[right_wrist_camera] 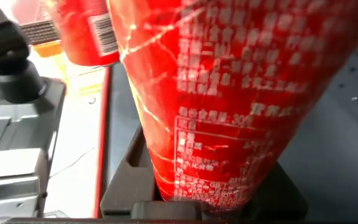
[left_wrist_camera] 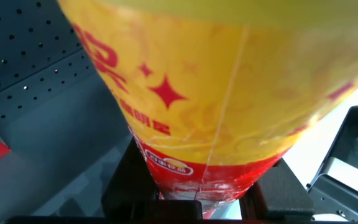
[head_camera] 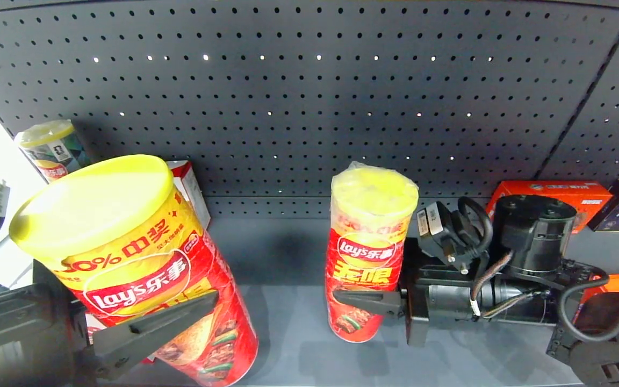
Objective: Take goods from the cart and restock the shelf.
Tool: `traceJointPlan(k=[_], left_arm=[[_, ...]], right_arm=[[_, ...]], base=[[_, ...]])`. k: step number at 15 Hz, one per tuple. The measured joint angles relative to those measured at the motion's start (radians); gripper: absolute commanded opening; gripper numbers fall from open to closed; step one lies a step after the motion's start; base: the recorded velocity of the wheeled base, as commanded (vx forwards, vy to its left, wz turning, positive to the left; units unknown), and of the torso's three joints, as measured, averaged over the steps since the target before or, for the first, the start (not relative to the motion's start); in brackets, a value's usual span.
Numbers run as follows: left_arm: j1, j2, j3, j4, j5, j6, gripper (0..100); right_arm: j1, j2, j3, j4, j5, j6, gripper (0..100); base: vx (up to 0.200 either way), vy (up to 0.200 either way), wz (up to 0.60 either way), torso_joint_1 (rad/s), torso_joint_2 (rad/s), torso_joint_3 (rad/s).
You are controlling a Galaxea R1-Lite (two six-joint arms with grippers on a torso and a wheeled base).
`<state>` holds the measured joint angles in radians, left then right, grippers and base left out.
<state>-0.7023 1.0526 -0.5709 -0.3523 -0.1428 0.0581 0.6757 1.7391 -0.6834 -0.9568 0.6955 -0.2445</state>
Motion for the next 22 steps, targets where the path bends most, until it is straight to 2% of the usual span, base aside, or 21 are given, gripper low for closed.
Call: traceJointPlan(k=[6,12,13,22], left_arm=[[0.004,0.0,0.0,0.0,0.0,0.0,0],[0.004,0.001,0.002,0.0,0.0,0.0,0],[0.004,0.001,0.003,0.0,0.0,0.0,0],[0.004,0.004,0.004,0.0,-0.001,0.0,0]], right_arm=[[0.017,0.018,0.11,-0.096,-0.001,-0.007,0],[0.031,0.051,0.126,-0.131,-0.002,-0.009,0],[0.031,0.054,0.127,-0.131,-0.002,-0.009,100],[0.006,-0.031,0.191,-0.128,-0.033,-0.01,100]], base=[[0.0,0.0,0.0,0.0,0.0,0.0],[0.0,0.0,0.0,0.0,0.0,0.0],[0.0,0.0,0.0,0.0,0.0,0.0],[0.0,0.0,0.0,0.0,0.0,0.0]])
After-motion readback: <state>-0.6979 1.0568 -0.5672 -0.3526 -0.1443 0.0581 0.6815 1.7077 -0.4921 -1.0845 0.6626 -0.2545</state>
